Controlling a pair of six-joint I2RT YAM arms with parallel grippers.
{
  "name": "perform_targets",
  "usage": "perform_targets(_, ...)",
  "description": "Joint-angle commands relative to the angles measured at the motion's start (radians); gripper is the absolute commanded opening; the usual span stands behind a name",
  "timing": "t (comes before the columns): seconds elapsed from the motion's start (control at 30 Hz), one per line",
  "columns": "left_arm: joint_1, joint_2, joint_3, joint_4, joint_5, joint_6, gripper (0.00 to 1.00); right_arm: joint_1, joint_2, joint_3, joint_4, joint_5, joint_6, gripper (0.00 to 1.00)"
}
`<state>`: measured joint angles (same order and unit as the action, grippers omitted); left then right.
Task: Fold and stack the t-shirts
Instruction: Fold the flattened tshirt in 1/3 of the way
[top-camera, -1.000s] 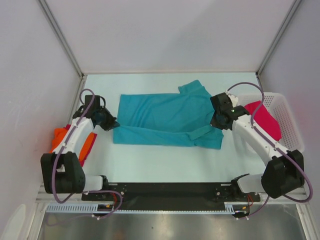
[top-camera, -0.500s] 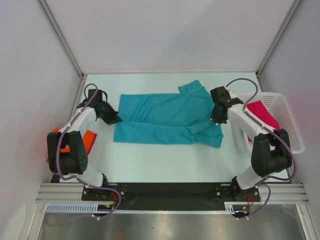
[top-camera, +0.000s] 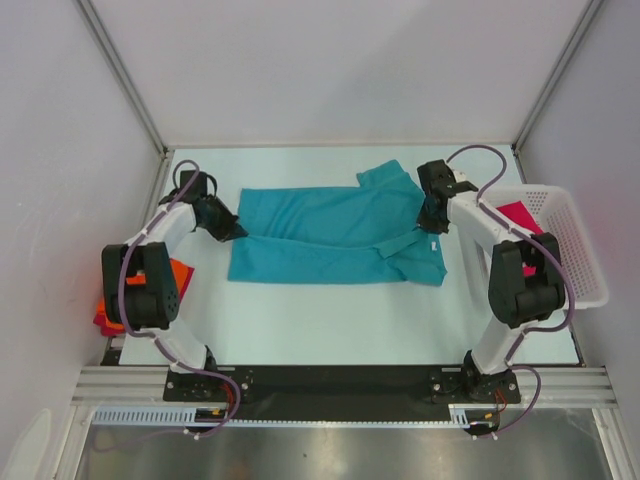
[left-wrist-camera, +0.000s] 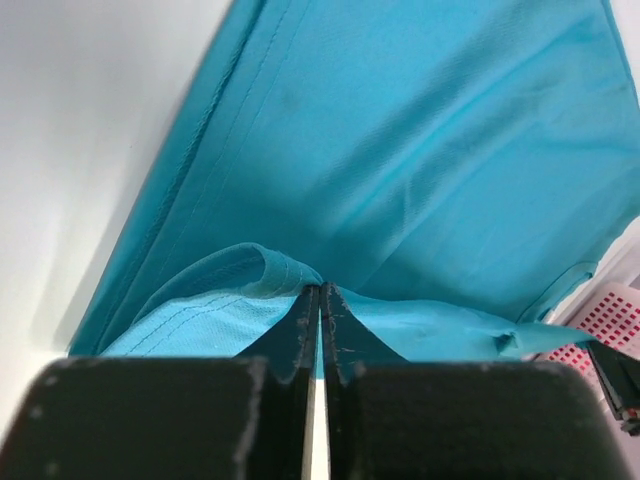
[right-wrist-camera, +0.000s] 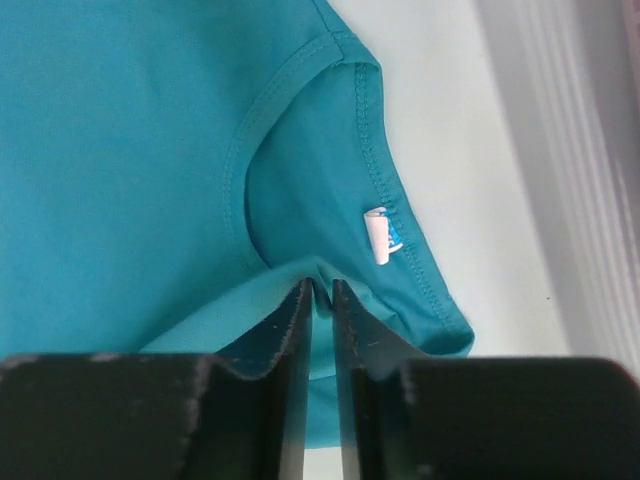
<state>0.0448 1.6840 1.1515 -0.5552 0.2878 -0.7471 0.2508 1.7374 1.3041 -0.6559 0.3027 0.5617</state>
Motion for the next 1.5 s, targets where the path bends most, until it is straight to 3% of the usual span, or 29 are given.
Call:
perform_targets(0.0,0.01,0.025,0.071,0.02,0.047,0.04,0.12,-0.005,0.019,0.035,0.029,-0.022,-0.029,0.28)
perform_targets(0.03,0.012,0.028,0.077,0.015,0.048,0.043,0.3,-0.004,0.022,0.038,0.029,-0.024,-0.034,0.31)
perform_targets(0.13,0.012,0.022,0.085,0.002,0.034,0.049,0.59,-0.005,0.013,0.053,0.029,-0.005,-0.048,0.39)
perform_targets(0.23,0.012,0.003,0.094,-0.017,0.021,0.061,0.7,-0.002,-0.007,0.084,0.012,0.032,-0.065,0.41)
perform_targets(0.4,0.012,-0.056,0.076,-0.031,0.011,0.077,0.71,0.016,-0.064,0.093,-0.011,0.042,-0.075,0.4)
perform_targets(0.57,0.007,-0.147,-0.038,-0.005,0.028,0.071,0.71,0.097,-0.104,0.029,-0.017,0.023,-0.057,0.41)
perform_targets(0.97,-0.02,-0.247,-0.171,0.009,0.031,0.095,0.71,0.343,0.025,0.012,-0.013,-0.017,0.024,0.37)
perform_targets(1.47,-0.019,-0.279,-0.23,0.035,0.053,0.097,0.71,0.352,0.165,0.017,0.016,-0.025,0.033,0.35)
